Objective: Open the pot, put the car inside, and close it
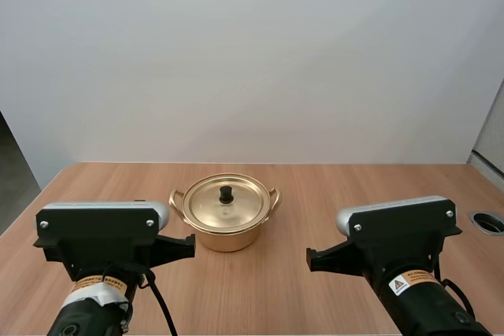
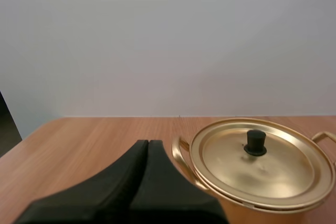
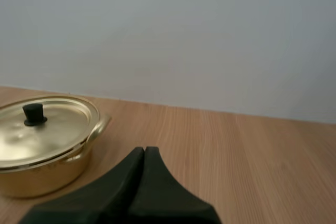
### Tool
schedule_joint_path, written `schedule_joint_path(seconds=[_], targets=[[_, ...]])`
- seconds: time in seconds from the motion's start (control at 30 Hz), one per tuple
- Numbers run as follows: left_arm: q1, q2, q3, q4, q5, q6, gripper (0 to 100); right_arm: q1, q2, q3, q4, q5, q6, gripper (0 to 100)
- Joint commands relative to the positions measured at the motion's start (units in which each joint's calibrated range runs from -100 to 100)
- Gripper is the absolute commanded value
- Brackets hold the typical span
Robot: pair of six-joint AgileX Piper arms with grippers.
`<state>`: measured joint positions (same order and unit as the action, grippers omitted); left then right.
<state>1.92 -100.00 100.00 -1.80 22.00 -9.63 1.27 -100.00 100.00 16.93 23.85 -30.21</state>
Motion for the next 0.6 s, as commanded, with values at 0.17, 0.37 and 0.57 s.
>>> schedule_joint_path(seconds=[0.17,0.37,0.57], targets=[[0.03,0.0,0.0,-3.23,7.98,0.07,0,-2.27,0.0,0.0,2.66,9.27,0.08,0],[0.03,0.0,0.0,-3.74,7.82,2.51,0,-3.13,0.0,0.0,3.44,9.27,0.17,0],[0.03,0.0,0.0,-4.01,7.82,2.49,0,-3.11,0.0,0.0,3.44,9.62,0.17,0]])
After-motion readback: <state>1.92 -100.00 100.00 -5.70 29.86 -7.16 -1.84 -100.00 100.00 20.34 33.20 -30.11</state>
